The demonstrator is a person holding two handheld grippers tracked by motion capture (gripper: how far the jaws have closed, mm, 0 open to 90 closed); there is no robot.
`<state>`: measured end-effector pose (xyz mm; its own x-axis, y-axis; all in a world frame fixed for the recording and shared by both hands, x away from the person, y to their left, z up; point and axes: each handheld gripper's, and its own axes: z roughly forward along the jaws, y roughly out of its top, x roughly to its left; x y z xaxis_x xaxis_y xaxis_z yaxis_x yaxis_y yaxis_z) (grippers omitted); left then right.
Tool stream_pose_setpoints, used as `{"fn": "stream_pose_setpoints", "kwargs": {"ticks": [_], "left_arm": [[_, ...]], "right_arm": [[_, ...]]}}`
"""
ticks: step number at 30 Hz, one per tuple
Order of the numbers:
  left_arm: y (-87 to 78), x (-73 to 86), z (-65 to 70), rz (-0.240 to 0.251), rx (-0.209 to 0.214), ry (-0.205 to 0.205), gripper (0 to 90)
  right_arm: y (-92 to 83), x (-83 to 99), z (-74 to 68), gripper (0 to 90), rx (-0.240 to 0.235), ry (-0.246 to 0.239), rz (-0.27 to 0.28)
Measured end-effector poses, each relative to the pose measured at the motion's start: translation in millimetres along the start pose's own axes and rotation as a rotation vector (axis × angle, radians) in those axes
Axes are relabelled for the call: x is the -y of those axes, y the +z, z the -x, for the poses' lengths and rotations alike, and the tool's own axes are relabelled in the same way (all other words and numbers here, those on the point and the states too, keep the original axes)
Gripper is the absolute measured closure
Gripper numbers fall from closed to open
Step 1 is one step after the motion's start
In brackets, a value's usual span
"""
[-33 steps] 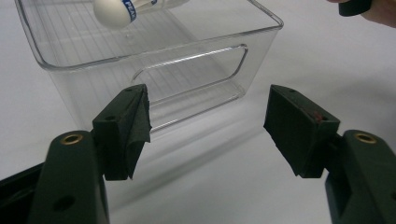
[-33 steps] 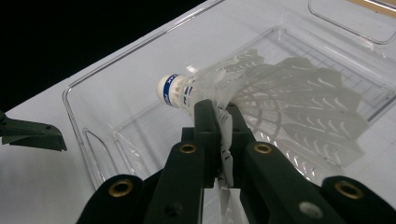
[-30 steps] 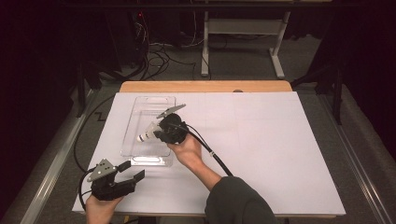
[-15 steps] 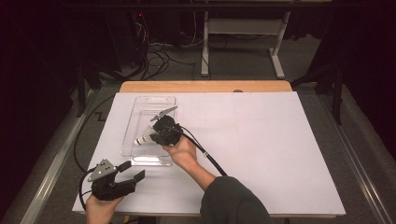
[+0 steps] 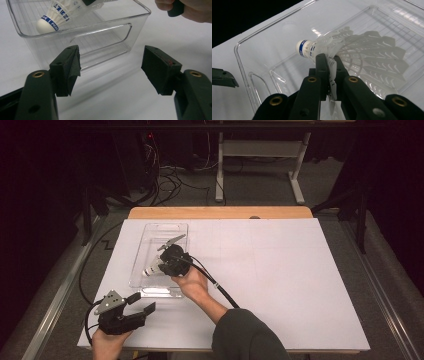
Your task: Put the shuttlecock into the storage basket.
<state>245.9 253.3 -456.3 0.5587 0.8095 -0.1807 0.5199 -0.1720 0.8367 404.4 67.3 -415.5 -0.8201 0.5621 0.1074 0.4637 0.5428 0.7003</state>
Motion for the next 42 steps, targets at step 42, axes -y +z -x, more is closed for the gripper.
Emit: {"fn": "stream_pose_setpoints", "kwargs": {"ticks": [42], "left_arm": [[-0.3, -0.1, 0.3, 0.004, -0.001, -0.002, 31.9]], "right_arm": [[9.2, -4.6, -4.7, 73.7, -0.032, -0.018, -0.064]]}}
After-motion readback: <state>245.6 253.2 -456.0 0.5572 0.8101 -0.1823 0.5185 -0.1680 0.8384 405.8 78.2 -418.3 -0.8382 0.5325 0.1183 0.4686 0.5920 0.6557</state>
